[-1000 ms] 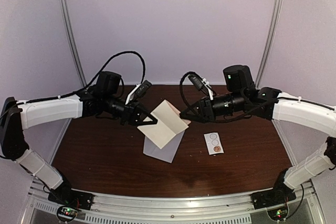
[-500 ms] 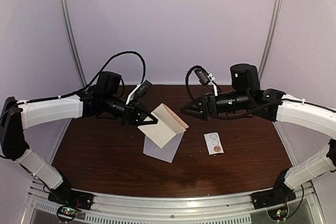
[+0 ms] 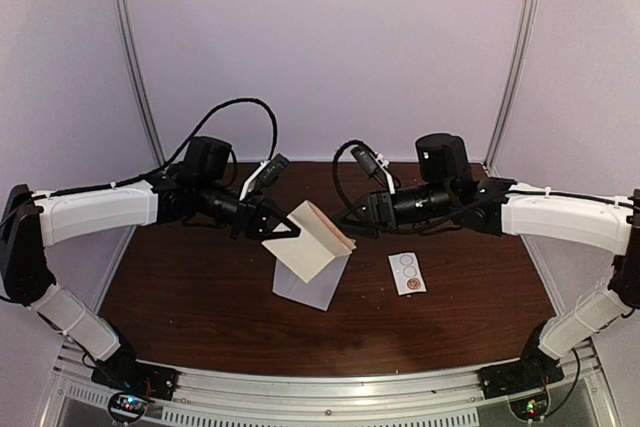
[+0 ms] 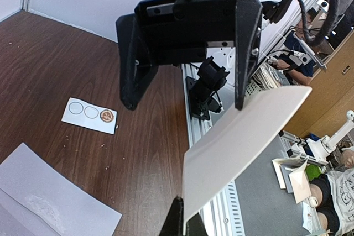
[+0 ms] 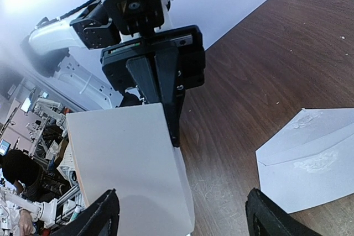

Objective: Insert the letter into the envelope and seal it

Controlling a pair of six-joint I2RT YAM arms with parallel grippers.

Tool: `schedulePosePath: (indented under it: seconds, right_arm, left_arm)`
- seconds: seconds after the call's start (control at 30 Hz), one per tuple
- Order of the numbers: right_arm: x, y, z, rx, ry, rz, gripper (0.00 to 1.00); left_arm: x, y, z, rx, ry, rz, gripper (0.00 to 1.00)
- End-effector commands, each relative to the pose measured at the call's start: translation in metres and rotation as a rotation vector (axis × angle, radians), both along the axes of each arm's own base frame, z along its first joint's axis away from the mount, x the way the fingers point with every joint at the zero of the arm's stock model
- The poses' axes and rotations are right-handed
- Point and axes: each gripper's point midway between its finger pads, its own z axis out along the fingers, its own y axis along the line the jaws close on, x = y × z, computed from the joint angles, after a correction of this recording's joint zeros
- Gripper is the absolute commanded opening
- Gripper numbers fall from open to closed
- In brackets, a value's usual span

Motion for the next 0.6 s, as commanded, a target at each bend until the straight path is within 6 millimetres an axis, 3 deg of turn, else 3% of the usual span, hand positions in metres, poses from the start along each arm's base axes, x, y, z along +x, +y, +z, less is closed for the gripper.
schedulePosePath:
  seconds: [0.0,0.3,0.57]
  right_arm:
    - [-0.024,0.018,0.001,0.047,0.011,0.106,0.79]
    - [-0.043,0.039,-0.012,0.064,0.064,0.187,0.72]
    - [-0.047,0.043,-0.023,0.069,0.090,0.210,0.56]
  left_arm:
    - [-0.006,0.001,0.008,-0.028,-0.047,-0.017,0.00]
    - [-0.006,0.001,0.010,-0.033,-0.051,-0.017,0.00]
    - [-0.011,0.002,0.013,-0.048,-0.047,-0.042,0.00]
